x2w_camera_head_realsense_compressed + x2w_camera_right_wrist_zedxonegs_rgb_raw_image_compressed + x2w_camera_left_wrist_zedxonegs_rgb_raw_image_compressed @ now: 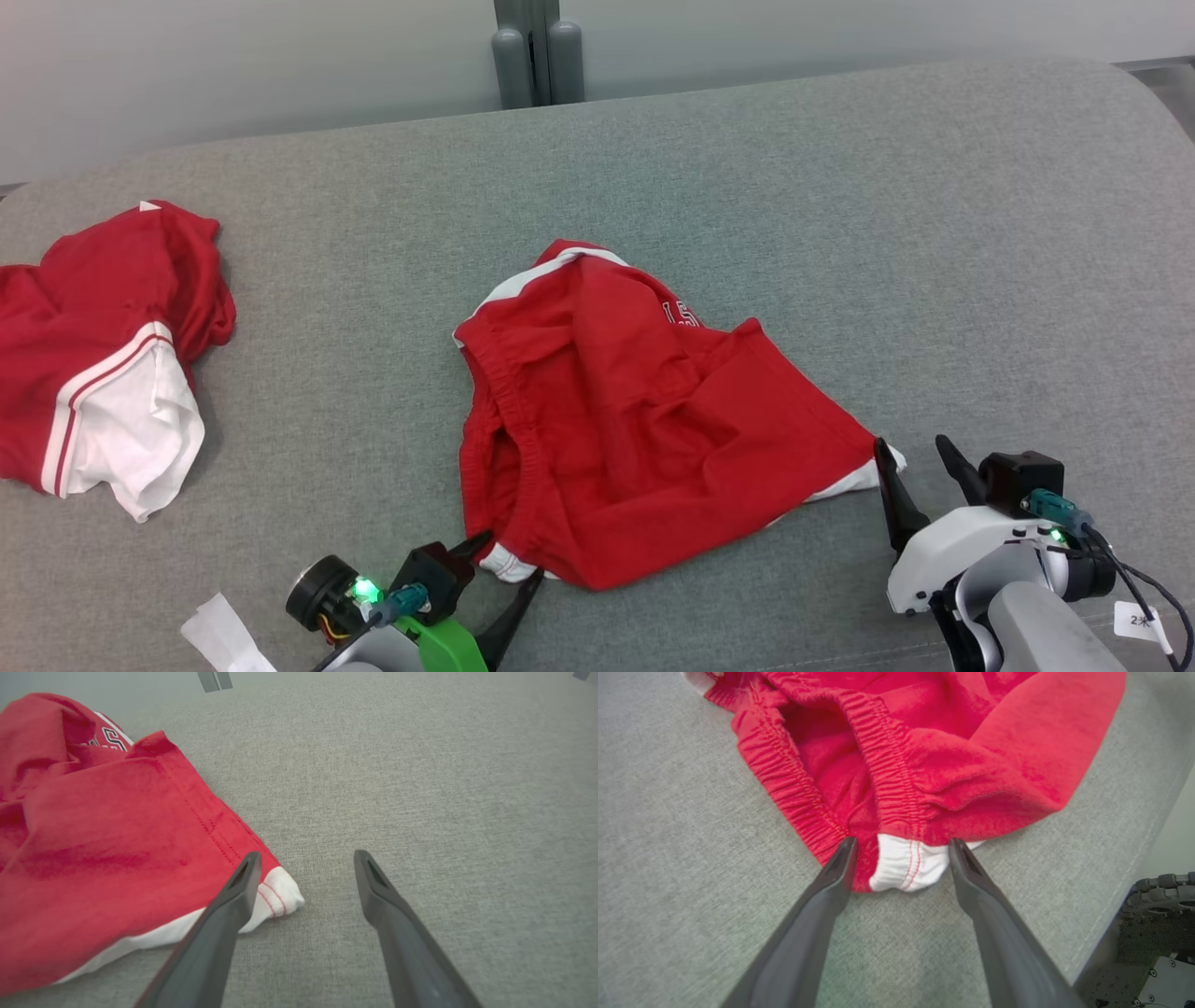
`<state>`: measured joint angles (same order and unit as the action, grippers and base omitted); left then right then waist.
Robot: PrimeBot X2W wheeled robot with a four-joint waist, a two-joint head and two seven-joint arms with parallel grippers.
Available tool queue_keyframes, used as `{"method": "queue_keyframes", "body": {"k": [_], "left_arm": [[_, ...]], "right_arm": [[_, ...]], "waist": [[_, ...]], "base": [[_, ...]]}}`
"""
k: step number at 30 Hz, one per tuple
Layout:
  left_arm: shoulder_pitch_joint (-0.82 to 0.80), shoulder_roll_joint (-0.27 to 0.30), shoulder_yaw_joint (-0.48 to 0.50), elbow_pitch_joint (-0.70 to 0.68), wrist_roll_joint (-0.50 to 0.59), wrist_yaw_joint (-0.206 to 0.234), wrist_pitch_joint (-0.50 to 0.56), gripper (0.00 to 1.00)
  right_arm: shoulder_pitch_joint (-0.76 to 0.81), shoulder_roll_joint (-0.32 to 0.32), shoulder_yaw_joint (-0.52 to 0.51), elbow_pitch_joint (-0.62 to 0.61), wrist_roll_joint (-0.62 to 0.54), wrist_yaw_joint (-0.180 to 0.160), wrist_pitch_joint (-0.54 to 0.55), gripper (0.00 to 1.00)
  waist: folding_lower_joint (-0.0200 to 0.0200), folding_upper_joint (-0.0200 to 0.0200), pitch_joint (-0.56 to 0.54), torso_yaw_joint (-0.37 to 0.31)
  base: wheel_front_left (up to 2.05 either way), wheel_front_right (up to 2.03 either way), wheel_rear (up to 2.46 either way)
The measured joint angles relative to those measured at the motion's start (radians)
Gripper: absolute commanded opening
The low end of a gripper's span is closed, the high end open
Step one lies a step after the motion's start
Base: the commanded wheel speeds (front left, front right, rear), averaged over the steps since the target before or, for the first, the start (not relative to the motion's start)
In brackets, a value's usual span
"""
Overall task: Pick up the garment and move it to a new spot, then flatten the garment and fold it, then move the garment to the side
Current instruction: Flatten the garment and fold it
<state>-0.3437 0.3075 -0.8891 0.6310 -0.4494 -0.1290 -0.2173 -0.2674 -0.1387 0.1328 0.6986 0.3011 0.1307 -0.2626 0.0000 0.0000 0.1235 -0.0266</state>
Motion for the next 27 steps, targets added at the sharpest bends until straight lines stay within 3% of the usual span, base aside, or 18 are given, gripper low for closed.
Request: {"method": "queue_keyframes", "body": {"k": [8,9,10,11,12,19,27], "left_arm": [[-0.023,-0.006,-0.049,0.029,-0.062,0.000,-0.021,1.00],[-0.026,-0.008,-0.053,0.032,-0.071,0.000,-0.022,0.30],[-0.027,-0.010,-0.056,0.035,-0.083,0.000,-0.024,0.00],[-0.029,-0.012,-0.060,0.038,-0.091,0.000,-0.027,0.00],[-0.032,-0.012,-0.062,0.041,-0.094,0.000,-0.028,0.00],[-0.036,-0.027,-0.030,0.014,-0.126,0.000,-0.041,0.00],[-0.042,0.015,0.083,-0.193,-0.155,0.000,-0.045,0.00]], "right_arm": [[-0.026,0.014,0.033,0.085,0.046,0.000,0.000,1.00],[-0.031,0.016,0.039,0.098,0.052,0.000,0.000,1.00],[-0.036,0.019,0.046,0.111,0.064,0.000,0.000,0.90],[-0.042,0.023,0.052,0.123,0.081,0.000,-0.003,0.16],[-0.047,0.026,0.056,0.132,0.096,0.000,-0.003,0.00],[-0.061,0.029,0.086,0.086,0.184,0.000,-0.002,0.00],[-0.068,-0.012,0.088,-0.067,0.243,0.000,-0.002,0.00]], "waist": [[0.0000,0.0000,0.005,0.017],[0.0000,0.0000,0.006,0.019],[0.0000,0.0000,0.007,0.021],[0.0000,0.0000,0.008,0.023],[0.0000,0.0000,0.009,0.024],[0.0000,0.0000,0.004,0.034],[0.0000,0.0000,-0.026,0.036]], "base": [[0.00,0.00,0.00],[0.00,0.00,0.00],[0.00,0.00,0.00],[0.00,0.00,0.00],[0.00,0.00,0.00],[0.00,0.00,0.00],[0.00,0.00,0.00]]}}
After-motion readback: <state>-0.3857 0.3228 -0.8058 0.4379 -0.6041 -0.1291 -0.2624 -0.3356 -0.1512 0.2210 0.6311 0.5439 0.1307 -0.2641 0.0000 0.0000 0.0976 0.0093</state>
